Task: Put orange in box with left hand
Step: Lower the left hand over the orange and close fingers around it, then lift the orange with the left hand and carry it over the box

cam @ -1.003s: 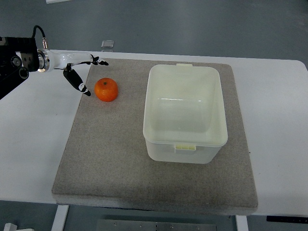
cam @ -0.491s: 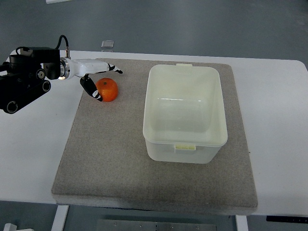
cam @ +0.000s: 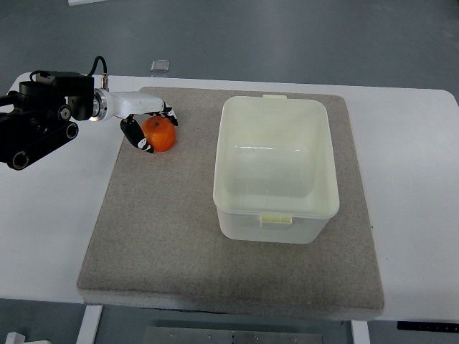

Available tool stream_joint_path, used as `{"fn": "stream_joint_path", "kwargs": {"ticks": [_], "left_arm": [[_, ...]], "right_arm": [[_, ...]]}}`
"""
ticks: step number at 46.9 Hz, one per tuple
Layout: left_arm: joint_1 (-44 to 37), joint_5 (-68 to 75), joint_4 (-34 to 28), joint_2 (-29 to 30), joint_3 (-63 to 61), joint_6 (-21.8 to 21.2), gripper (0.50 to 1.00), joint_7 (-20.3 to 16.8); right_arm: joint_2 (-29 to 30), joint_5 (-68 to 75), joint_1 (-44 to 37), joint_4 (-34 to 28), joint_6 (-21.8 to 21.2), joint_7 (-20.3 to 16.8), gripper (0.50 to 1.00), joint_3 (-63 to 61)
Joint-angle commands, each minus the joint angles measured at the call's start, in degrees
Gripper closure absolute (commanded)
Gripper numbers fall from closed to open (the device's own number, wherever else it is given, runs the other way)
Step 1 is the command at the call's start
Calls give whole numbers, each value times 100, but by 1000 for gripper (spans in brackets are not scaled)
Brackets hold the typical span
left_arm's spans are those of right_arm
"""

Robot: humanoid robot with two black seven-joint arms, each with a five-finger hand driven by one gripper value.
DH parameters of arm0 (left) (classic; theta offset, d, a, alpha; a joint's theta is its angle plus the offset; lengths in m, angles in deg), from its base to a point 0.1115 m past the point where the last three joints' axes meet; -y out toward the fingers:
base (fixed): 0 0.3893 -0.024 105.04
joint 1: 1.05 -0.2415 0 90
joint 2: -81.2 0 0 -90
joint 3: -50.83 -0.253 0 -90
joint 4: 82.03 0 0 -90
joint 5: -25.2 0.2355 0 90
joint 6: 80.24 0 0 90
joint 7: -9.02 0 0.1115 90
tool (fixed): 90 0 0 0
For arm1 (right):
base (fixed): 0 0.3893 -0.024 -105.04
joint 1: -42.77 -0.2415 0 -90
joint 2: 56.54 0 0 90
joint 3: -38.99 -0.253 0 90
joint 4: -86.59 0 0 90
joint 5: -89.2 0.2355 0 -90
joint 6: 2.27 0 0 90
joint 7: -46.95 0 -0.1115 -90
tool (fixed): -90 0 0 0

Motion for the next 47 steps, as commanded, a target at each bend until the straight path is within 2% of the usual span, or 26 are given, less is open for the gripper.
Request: {"fn": "stream_joint_path", "kwargs": {"ticks": [1, 9, 23, 31, 38, 47], "left_arm": [[11, 0, 0, 0, 0, -3, 840, 0], [11, 9, -8, 9, 0, -3, 999, 0], [572, -61, 97, 79, 9, 58, 1000, -9], [915, -114, 1063, 553, 88, 85, 1000, -114], [1170, -228, 1854, 642, 132, 163, 1000, -158], [1557, -641, 2549, 616, 404, 717, 1000, -150]], "right_arm": [[0, 0, -2, 0, -2, 0, 556, 0], [0, 0, -2, 0, -2, 0, 556, 0], [0, 0, -2, 0, -2, 0, 556, 0], [0, 0, -2, 0, -2, 0, 556, 0], [0, 0, -2, 0, -2, 0, 556, 0], [0, 0, 7, 0, -2, 0, 556, 0]]}}
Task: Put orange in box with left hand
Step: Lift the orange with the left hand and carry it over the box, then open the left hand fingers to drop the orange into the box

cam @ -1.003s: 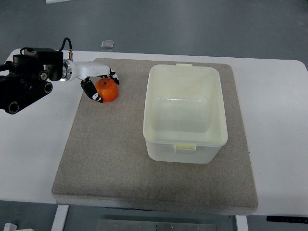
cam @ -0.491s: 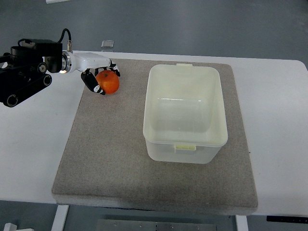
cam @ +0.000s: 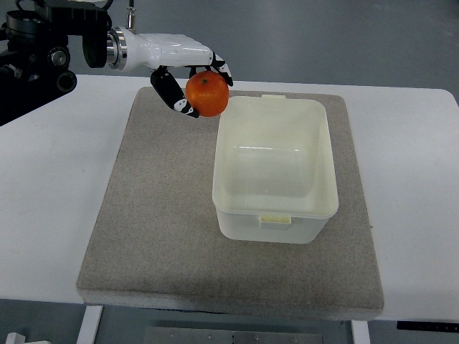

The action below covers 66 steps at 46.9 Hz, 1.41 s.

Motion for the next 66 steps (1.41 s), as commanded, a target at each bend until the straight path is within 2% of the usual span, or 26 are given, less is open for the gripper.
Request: {"fn": "stream_joint_path", "kwargs": {"ticks": [1, 8, 14, 26, 28, 34, 38, 39, 42, 47, 50, 58, 62, 66], "left_arm": [[142, -110, 271, -56, 69, 222, 1000, 10], [240, -119, 544, -188, 60, 275, 1000, 19], [116, -22, 509, -557, -19, 275, 1000, 54], [-42, 39, 289, -785, -54, 275, 1000, 89], [-103, 48, 272, -821, -98, 275, 977, 89], [-244, 48, 263, -865, -116, 267, 855, 89], [-314, 48, 184, -943, -125, 267, 842, 89], [-323, 48, 140, -987, -116, 267, 832, 89], [-349, 48, 26, -1102, -116, 267, 750, 89], [-358, 39, -89, -1128, -116, 258, 720, 89], [-358, 39, -89, -1128, -107, 249, 639, 89], [-376, 31, -89, -1128, -107, 249, 613, 89], [-376, 4, -89, -1137, -99, 240, 551, 89], [-376, -66, -89, -1146, -98, 240, 538, 89]], "right_arm": [[0, 0, -1, 0, 1, -1, 556, 0], [0, 0, -1, 0, 1, -1, 556, 0], [0, 0, -1, 0, 1, -1, 556, 0], [0, 0, -1, 0, 1, -1, 556, 0], [0, 0, 8, 0, 1, -1, 556, 0], [0, 0, -1, 0, 1, -1, 556, 0], [0, 0, -1, 0, 1, -1, 556, 0], [0, 0, -1, 0, 1, -1, 556, 0], [0, 0, -1, 0, 1, -1, 556, 0], [0, 0, -1, 0, 1, -1, 556, 0], [0, 0, -1, 0, 1, -1, 556, 0], [0, 0, -1, 0, 1, -1, 556, 0], [0, 0, -1, 0, 1, -1, 556, 0], [0, 0, -1, 0, 1, -1, 556, 0]]}}
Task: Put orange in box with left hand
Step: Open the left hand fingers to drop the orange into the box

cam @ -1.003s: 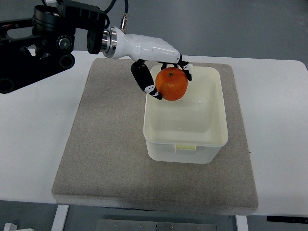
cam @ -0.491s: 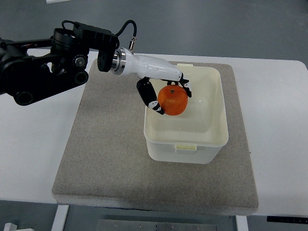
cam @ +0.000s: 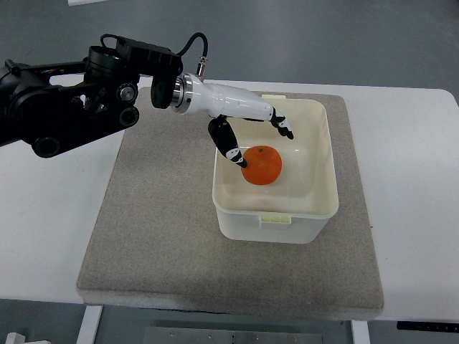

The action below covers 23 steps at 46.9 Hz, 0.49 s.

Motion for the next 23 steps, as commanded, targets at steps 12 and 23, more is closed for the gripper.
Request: {"fn": "stream_joint_path", "kwargs": {"ticks": [12, 23], "left_arm": [[-18, -1049, -60, 109, 178, -52, 510, 0], [-132, -2878, -596, 347, 214, -61, 510, 0]], "right_arm": [[0, 0, -2, 0, 0, 0, 556, 0], [0, 0, -2, 0, 0, 0, 556, 0]]}}
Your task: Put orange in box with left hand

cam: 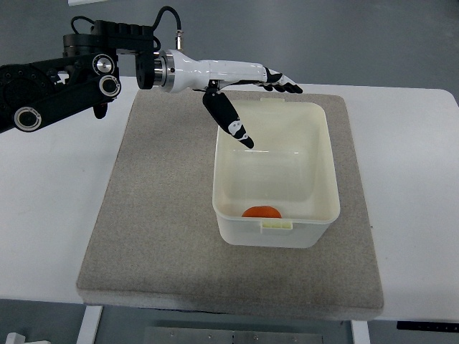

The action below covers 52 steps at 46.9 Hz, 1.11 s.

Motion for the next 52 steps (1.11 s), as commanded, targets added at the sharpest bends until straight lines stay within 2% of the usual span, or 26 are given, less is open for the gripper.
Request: {"fn": "stream_joint_path", "kwargs": {"ticks": [1, 6, 14, 24, 33, 43, 52], "left_arm": [[-88, -474, -179, 105, 33, -4, 510, 1], [-115, -1106, -478, 246, 51, -4, 510, 1], [-185, -2626, -1312, 343, 51, 5, 508, -8], [-694, -4578, -1999, 343, 182, 84, 508, -43], [-1371, -4852, -2377, 325, 753, 172, 508, -26], [-2417, -5185, -2553, 290, 1773, 664, 506, 36], [-2611, -5546, -2623, 290, 1818, 761, 506, 387]], "right_arm": [[0, 0, 0, 0, -3, 0, 556, 0], [0, 0, 0, 0, -3, 0, 556, 0], [0, 0, 0, 0, -3, 0, 556, 0], [0, 0, 0, 0, -3, 0, 556, 0], [0, 0, 0, 0, -3, 0, 556, 0], [0, 0, 0, 0, -3, 0, 556, 0], [0, 0, 0, 0, -3, 0, 556, 0]]}}
